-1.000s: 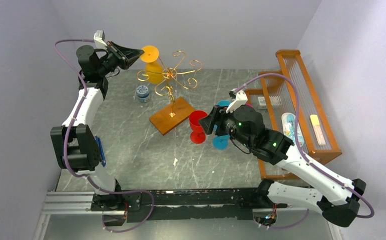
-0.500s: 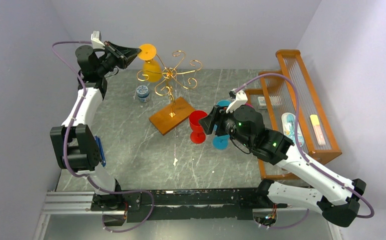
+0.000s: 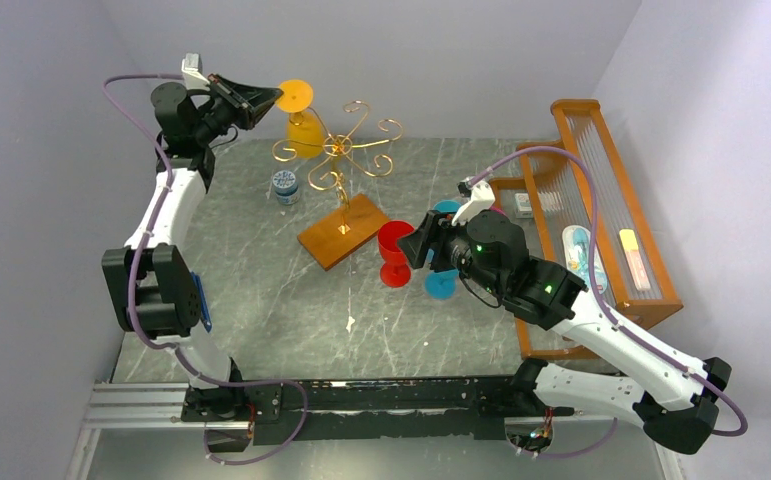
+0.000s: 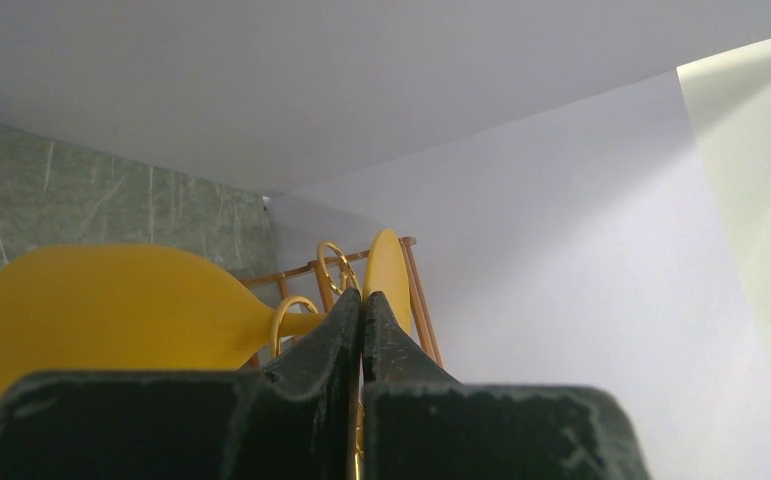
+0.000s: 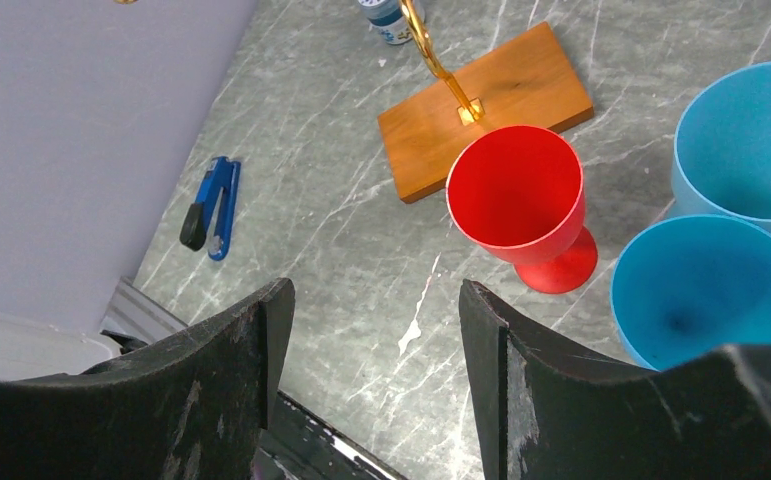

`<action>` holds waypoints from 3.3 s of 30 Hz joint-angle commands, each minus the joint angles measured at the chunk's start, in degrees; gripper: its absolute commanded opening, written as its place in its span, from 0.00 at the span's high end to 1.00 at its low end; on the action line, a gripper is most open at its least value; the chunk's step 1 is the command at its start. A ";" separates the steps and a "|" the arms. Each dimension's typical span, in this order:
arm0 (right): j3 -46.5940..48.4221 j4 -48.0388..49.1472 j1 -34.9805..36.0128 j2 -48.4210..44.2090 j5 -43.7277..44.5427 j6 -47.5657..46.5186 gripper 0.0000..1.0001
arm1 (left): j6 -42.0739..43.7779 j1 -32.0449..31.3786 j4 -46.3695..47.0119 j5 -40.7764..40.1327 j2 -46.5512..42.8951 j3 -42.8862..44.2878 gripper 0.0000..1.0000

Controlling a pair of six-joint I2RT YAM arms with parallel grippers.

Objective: Take the wine glass off the wine glass rack
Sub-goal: Pick up the wine glass from the wine rack.

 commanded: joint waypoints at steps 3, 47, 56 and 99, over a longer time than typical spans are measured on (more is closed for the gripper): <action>0.25 -0.01 -0.13 0.44 0.36 0.00 0.35 | 1.30 -1.67 -0.09 0.78 2.28 4.24 0.95; -0.57 -0.24 -0.16 -1.57 1.03 1.14 0.34 | 19.17 -2.06 -13.57 16.76 -2.49 8.65 0.95; 0.43 -0.59 -0.19 -0.23 1.07 2.27 0.35 | 20.60 2.26 -17.05 16.19 -6.56 5.37 0.95; -3.10 12.15 -0.14 -5.13 -5.22 -0.22 0.35 | 32.82 8.79 -38.75 -13.44 -44.61 -25.75 0.95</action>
